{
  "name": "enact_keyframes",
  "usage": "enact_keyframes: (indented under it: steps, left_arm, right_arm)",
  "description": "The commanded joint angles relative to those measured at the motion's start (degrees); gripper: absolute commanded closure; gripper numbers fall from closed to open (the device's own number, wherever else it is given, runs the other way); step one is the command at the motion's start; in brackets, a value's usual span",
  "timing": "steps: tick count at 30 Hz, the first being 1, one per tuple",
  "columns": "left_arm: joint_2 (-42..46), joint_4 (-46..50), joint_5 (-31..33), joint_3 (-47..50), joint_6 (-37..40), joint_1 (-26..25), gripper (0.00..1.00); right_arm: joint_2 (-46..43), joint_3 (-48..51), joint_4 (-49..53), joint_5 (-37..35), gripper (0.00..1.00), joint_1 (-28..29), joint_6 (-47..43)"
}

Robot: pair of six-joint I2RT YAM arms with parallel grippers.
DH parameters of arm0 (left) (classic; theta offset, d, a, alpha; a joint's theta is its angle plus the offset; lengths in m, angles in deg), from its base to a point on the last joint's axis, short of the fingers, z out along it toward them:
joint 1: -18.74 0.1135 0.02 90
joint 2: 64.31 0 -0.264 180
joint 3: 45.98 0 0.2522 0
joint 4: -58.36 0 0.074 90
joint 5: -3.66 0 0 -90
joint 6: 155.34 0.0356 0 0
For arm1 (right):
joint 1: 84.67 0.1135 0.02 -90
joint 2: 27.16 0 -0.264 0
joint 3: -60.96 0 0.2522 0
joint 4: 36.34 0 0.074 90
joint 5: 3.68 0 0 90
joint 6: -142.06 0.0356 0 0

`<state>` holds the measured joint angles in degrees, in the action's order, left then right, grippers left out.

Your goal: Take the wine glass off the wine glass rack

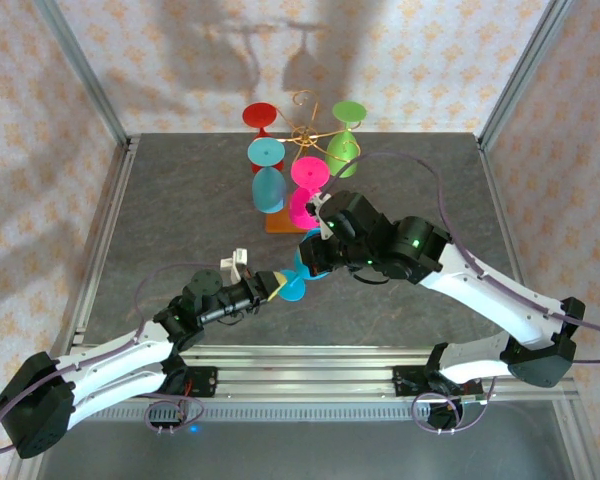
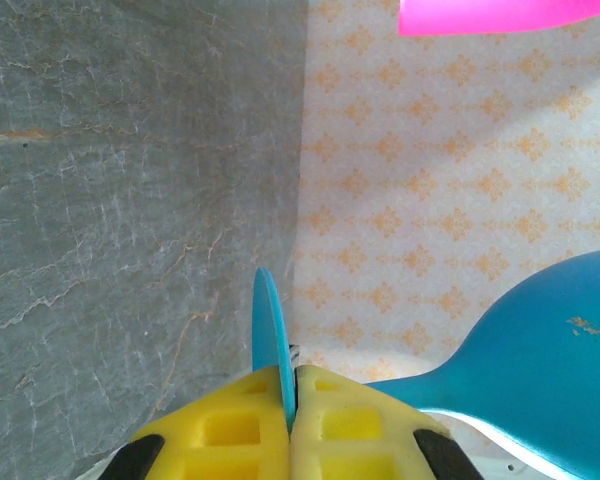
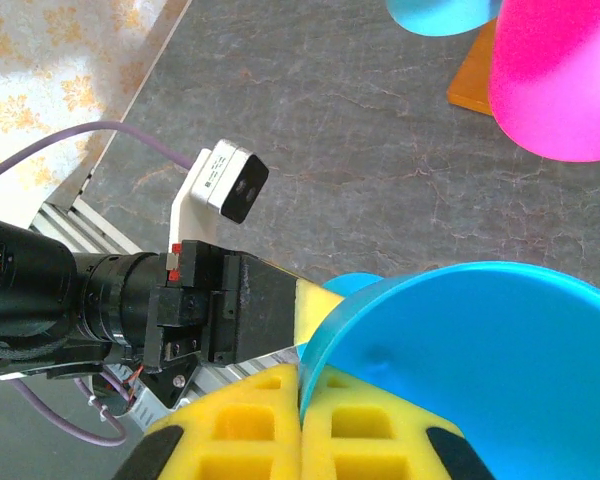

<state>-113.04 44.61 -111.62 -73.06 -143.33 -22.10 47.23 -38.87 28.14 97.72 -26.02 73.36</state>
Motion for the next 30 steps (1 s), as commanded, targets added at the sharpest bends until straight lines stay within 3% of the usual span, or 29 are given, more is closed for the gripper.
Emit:
enact_keyframes:
  steps: [1,12,15,22,30]
  left_arm:
    - [1.22,2.17,0.46,-2.03,1.21,0.25,0.96]
    - [4.29,9.27,2.04,-3.83,3.29,0.32,0.63]
    - [5.49,16.42,2.31,-5.62,6.08,0.32,0.63]
    - [8.52,45.52,9.38,-15.99,19.1,0.41,0.64]
    - [8.21,59.35,15.64,-22.72,26.91,0.5,0.66]
  right_arm:
    - [-0.88,-0.87,1.91,-1.77,1.0,-0.3,-0.04]
    - [-2.92,2.67,1.93,-6.58,1.0,-0.37,1.9]
    - [-3.04,3.45,2.86,-8.38,1.0,-0.71,2.4]
    - [-3.96,9.41,1.14,-8.97,1.0,-5.97,3.48]
    - [-2.04,12.71,-1.24,-12.45,1.0,-10.67,1.71]
